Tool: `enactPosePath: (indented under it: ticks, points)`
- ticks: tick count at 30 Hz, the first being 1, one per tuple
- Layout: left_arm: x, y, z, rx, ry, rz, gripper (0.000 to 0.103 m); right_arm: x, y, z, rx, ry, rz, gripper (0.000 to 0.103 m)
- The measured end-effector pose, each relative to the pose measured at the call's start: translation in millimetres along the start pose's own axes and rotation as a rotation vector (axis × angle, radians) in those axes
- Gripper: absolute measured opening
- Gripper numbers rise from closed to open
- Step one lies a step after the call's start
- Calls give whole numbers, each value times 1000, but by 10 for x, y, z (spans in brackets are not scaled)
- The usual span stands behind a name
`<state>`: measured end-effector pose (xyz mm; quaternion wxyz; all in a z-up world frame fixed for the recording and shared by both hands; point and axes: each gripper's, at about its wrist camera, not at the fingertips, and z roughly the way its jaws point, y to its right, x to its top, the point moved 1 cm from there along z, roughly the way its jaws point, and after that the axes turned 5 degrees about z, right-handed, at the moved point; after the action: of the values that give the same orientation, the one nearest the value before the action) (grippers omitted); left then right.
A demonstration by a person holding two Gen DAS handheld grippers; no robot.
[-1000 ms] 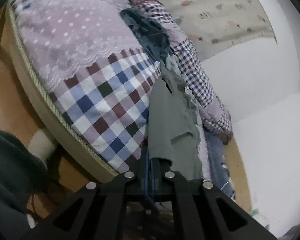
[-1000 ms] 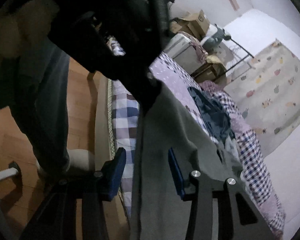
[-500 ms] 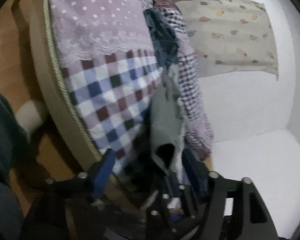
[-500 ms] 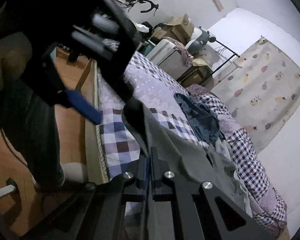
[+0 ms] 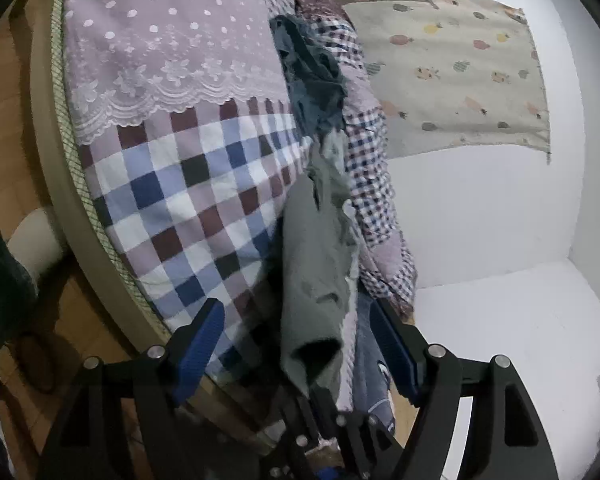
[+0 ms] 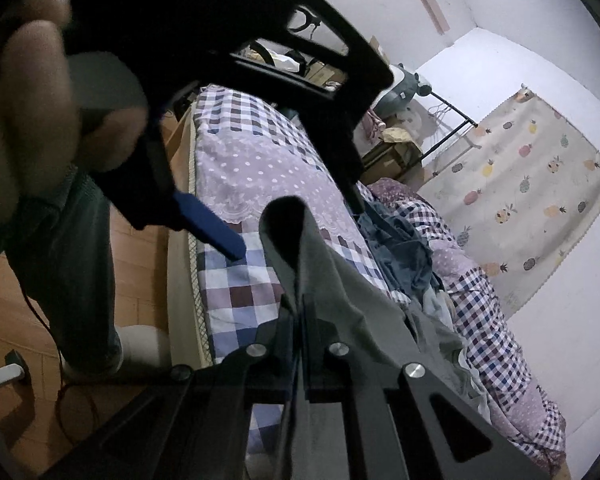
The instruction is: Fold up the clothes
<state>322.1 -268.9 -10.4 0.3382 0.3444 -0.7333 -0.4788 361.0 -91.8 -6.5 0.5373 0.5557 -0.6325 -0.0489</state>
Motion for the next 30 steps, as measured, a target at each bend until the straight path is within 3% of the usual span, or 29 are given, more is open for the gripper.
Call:
enactPosePath:
  ticks: [2, 4, 6, 11, 15, 16, 22, 30]
  points:
    - [-2, -9, 35, 10, -10, -5, 66, -7, -8, -4, -4, 2, -5, 1]
    - [-12, 2, 64, 36, -28, 8, 28, -11, -14, -7, -3, 2, -7, 1]
    - [5, 31, 69, 61, -28, 19, 6, -16, -17, -10, -3, 0, -9, 1]
    - [19, 277, -30, 82, -4, 76, 1, -40, -15, -54, -40, 10, -5, 4]
    - [17, 636, -45, 71, -4, 136, 1, -57, 47, -149, -108, 28, 30, 39]
    - [17, 733, -47, 67, -6, 150, 1, -64, 75, -174, -129, 29, 43, 41]
    - [27, 1226, -45, 58, -19, 200, 1, -200, 307, -273, -260, -25, 115, 41]
    - [1, 1590, -109, 68, -53, 251, 1, -990, 529, -252, -385, -265, 152, 41]
